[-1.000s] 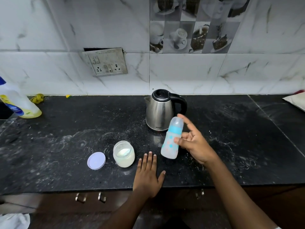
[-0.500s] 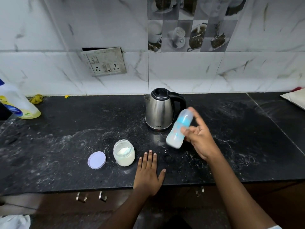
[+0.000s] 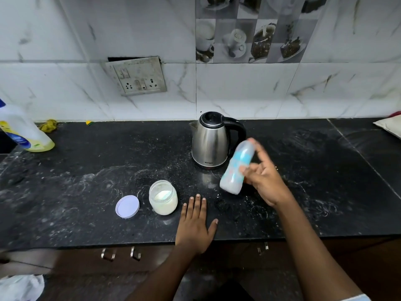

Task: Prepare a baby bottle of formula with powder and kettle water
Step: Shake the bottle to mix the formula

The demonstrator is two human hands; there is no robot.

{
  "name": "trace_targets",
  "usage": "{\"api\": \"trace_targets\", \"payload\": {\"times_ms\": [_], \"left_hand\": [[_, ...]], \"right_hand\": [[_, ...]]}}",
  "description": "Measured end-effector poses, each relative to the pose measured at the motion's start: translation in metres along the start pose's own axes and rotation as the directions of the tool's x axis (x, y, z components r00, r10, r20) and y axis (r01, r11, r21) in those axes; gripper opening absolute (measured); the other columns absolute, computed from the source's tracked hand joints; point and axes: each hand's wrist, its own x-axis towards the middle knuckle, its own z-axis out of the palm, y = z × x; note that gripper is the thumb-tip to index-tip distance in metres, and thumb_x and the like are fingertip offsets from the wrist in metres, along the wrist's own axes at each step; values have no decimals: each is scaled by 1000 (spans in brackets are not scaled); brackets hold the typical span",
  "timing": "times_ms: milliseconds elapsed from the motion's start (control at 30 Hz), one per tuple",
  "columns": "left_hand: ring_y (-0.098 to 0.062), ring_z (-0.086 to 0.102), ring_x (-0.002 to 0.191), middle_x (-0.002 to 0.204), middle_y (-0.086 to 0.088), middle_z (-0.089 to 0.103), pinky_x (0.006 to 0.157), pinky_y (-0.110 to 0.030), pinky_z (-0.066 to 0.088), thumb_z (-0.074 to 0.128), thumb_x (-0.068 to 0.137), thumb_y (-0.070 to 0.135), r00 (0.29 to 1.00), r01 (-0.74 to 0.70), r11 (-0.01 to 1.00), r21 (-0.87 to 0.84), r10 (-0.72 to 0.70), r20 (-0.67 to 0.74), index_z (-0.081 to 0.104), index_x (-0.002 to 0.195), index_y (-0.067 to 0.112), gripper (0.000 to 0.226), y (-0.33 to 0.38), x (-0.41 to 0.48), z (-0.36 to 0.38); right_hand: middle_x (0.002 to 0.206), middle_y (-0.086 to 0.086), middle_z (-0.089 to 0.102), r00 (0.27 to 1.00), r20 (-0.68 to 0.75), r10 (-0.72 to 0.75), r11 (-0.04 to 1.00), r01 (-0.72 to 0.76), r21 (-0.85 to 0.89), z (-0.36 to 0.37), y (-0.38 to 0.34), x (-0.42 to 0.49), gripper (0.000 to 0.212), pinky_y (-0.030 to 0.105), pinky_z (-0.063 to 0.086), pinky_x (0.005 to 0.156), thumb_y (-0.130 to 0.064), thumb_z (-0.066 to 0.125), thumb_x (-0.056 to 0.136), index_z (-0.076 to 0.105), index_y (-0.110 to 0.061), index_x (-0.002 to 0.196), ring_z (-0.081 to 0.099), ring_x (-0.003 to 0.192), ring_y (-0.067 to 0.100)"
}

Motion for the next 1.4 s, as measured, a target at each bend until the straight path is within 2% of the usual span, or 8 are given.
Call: {"api": "trace_targets", "payload": {"times_ms": [167, 267, 333, 800, 900, 1000, 1300, 1400], "left_hand": [[-27, -13, 164, 177, -9, -9, 130, -43, -14, 12, 104, 70, 1000, -1, 1000, -2, 1, -17, 2, 170, 14, 87, 0, 0, 0], [-26, -15, 164, 177, -8, -12, 130, -43, -15, 9, 103, 71, 1000, -5, 1000, -1, 5, -15, -1, 170, 15, 87, -1, -1, 0], [-26, -16, 164, 176, -7, -14, 130, -42, -16, 8, 103, 71, 1000, -4, 1000, -1, 4, -17, -2, 170, 15, 87, -1, 0, -1], [-33, 17, 163, 175, -14, 20, 128, -47, 4, 28, 106, 66, 1000, -2, 1000, -4, 2, -30, 28, 166, 9, 84, 4, -1, -9], [-33, 19, 162, 174, -14, 22, 127, -47, 4, 31, 105, 66, 1000, -4, 1000, -1, 4, -29, 30, 166, 8, 83, 4, -3, -9], [-33, 20, 162, 174, -14, 24, 127, -47, 6, 31, 105, 66, 999, -1, 1000, 3, 2, -43, 31, 166, 8, 83, 4, -3, -10], [-34, 28, 160, 172, -15, 30, 127, -45, 4, 36, 104, 64, 999, 4, 1000, 4, -4, -39, 37, 163, 8, 82, 5, -3, -9], [-35, 30, 159, 171, -16, 32, 127, -43, 1, 36, 104, 64, 999, -5, 1000, 5, 5, -53, 39, 162, 7, 82, 6, -2, -10]], "right_hand": [[119, 17, 76, 996, -92, -2, 998, 7, 55, 4, 2, -3, 85, 44, 61, 93, -9, 76, 88, 36, -41, 156, 72, 113, 28], [122, 20, 75, 994, 106, 26, 999, -21, -44, 12, 1, -7, 85, 38, 60, 90, -2, 76, 90, 37, -37, 157, 73, 112, 29], [120, 17, 76, 999, -24, 25, 999, -24, 43, 15, 3, -9, 81, 36, 62, 85, -6, 74, 91, 38, -41, 155, 74, 107, 23], [125, 22, 73, 997, -16, 72, 994, -71, 79, 16, -3, 1, 81, 50, 58, 99, -14, 79, 89, 42, -50, 152, 67, 123, 38], [123, 24, 73, 990, 126, 62, 998, -61, -6, 16, -5, 1, 83, 47, 58, 98, -10, 79, 90, 41, -46, 154, 69, 119, 38], [121, 23, 74, 998, -31, 46, 995, -44, 85, 11, -6, 1, 82, 51, 58, 99, -11, 78, 89, 40, -44, 154, 69, 118, 35], [123, 24, 73, 991, 137, -7, 999, 13, -47, 8, -12, -3, 83, 46, 58, 98, -3, 75, 92, 38, -40, 156, 71, 116, 35], [123, 23, 73, 1000, 11, -5, 1000, 5, 21, 6, -12, -4, 84, 52, 56, 101, -8, 78, 90, 38, -43, 155, 70, 117, 34]]}}
